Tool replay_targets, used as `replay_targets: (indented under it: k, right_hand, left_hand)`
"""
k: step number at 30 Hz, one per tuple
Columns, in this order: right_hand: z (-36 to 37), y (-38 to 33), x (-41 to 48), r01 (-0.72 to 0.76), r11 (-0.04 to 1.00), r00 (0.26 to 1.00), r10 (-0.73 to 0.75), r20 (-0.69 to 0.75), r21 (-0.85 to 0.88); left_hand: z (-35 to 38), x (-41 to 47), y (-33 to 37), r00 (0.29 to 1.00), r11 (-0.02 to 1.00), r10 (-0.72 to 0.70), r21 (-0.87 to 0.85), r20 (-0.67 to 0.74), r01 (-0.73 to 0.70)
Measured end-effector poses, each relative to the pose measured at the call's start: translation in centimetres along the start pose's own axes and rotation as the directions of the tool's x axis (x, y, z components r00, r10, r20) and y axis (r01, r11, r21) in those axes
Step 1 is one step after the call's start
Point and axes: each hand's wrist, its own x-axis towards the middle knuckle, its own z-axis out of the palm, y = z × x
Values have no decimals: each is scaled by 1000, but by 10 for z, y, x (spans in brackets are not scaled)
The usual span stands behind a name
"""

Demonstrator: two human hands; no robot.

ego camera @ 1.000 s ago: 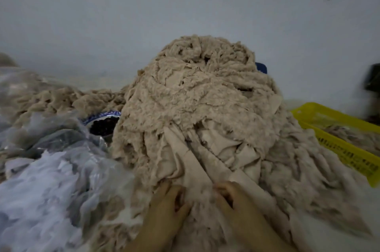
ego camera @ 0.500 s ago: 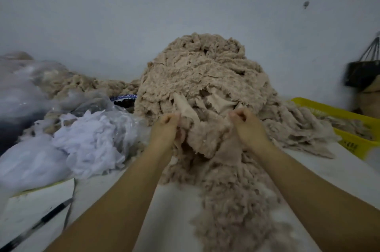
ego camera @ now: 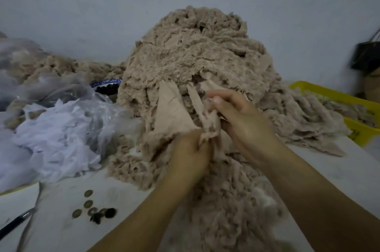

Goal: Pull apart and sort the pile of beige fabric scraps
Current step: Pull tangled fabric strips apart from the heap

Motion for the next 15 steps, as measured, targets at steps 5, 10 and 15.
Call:
replay_targets:
  k: [5,10,15]
  right_hand:
    - [-21,41,-10,-150,984,988,146,-53,-100]
    - [-10,70,-27,-302,929,951,278,-137,-212]
    - [-2,79,-27,-470,833,882,428,200,291]
  left_hand:
    - [-15,22,-4,864,29,-283,-897,416,441]
    - [-9,11,-16,869,-200,-242,-899,431,390]
    - [-1,4,-10,843,-137,-152,-856,515,498]
